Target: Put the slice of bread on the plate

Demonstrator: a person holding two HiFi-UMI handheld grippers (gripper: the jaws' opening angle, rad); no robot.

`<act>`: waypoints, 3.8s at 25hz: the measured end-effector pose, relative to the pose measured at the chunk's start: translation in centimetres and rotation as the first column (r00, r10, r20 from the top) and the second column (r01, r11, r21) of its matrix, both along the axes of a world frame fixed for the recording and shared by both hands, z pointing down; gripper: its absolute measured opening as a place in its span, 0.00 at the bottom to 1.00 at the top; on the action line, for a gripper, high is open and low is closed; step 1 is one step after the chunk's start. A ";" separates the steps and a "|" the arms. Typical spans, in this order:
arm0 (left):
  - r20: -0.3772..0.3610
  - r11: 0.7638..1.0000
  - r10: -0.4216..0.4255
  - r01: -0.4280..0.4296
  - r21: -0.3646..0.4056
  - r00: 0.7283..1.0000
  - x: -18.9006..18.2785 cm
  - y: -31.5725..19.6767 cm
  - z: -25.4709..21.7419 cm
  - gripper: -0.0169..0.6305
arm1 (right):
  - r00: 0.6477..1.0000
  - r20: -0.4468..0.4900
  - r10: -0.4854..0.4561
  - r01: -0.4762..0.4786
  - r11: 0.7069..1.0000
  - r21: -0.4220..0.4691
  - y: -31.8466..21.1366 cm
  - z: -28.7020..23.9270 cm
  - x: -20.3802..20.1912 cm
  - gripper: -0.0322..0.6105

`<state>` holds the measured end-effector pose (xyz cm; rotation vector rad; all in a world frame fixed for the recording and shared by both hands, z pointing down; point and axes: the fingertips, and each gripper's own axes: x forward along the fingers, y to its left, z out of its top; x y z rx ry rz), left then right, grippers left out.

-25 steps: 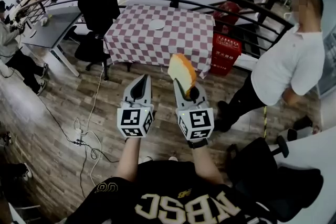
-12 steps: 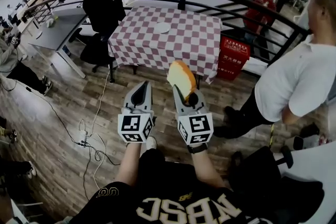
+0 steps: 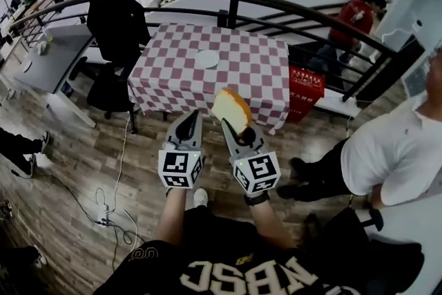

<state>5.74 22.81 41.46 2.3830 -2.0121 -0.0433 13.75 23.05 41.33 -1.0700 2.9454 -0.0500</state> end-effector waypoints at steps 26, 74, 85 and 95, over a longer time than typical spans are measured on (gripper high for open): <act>-0.007 0.996 0.045 -0.045 0.081 0.999 -8.8 -35.7 -2.3 0.05 | 0.999 0.029 0.029 -0.029 1.000 0.011 -35.4 -1.6 -8.8 0.20; -0.155 0.922 0.206 -0.245 -0.300 0.966 -22.5 -55.7 19.0 0.05 | 0.985 -0.071 0.156 -0.170 0.850 -0.498 -54.8 20.9 -21.0 0.20; -0.143 0.891 0.198 -0.239 -0.385 0.970 -22.6 -54.9 23.4 0.05 | 0.994 -0.106 0.010 -0.091 0.601 -0.794 -50.5 32.8 -22.9 0.20; -0.131 0.874 0.188 -0.227 -0.431 0.973 -23.4 -54.1 25.2 0.06 | 0.993 -0.104 -0.052 -0.077 0.381 -0.921 -49.0 38.1 -24.3 0.20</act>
